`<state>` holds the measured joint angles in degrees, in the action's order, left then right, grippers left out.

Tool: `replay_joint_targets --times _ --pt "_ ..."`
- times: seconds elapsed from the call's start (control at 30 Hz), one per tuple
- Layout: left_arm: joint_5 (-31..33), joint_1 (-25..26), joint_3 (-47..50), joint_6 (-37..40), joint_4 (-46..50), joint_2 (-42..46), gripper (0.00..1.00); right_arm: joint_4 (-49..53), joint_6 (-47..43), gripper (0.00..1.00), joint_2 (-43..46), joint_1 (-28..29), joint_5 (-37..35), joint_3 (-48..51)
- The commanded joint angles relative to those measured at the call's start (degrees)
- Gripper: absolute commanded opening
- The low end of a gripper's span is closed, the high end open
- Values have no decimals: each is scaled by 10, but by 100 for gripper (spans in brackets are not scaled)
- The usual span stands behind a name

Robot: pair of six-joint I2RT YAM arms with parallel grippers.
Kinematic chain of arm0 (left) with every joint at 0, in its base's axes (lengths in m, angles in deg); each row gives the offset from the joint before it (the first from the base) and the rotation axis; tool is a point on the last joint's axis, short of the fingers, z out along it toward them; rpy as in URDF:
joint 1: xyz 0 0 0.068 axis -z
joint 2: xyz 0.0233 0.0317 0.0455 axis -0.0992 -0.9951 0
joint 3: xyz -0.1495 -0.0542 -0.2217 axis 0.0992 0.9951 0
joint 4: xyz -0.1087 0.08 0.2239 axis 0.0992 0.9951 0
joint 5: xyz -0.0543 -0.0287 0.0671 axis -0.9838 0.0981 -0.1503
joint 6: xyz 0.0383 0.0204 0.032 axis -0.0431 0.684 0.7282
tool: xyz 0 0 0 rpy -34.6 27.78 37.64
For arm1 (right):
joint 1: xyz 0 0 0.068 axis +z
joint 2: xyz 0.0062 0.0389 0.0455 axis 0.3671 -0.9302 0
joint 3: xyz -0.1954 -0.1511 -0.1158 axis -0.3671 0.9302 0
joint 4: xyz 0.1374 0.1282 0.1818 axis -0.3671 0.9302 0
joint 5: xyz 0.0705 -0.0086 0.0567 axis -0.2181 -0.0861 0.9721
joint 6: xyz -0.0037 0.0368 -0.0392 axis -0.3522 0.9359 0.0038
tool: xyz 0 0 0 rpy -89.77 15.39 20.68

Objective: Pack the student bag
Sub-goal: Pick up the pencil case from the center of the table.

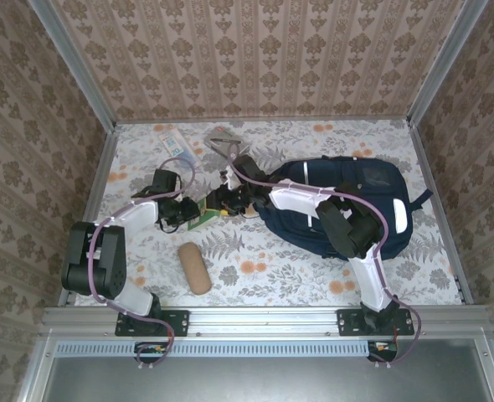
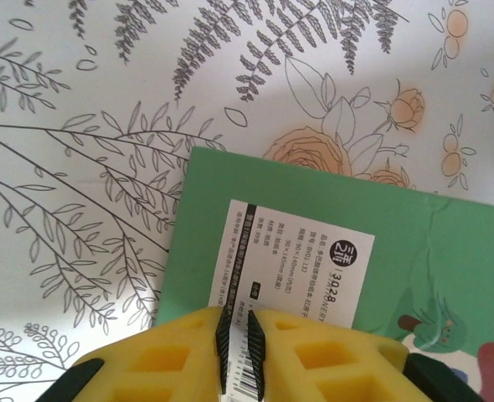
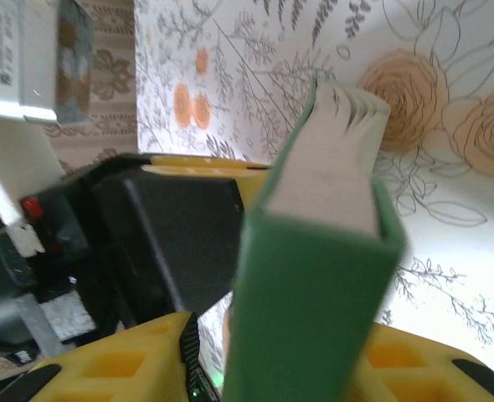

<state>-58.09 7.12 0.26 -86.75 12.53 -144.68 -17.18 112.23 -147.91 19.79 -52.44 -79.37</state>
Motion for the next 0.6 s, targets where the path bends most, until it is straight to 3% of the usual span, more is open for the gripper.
replay_joint_targets --times 0.0,0.13,0.3,0.37,0.57 --pt "-39 9 -8 7 -7 12 26 23 -18 43 7 9 7 -14" --pt "-37 9 -7 7 -7 13 25 33 -25 34 9 9 0 -15" --pt "-35 9 -10 7 -2 18 27 33 -21 13 18 5 -13 -7" --pt "-34 8 -14 3 3 26 32 28 -18 7 30 0 -23 3" --pt "-38 -8 -16 -36 9 84 53 -11 3 5 81 -31 -35 43"
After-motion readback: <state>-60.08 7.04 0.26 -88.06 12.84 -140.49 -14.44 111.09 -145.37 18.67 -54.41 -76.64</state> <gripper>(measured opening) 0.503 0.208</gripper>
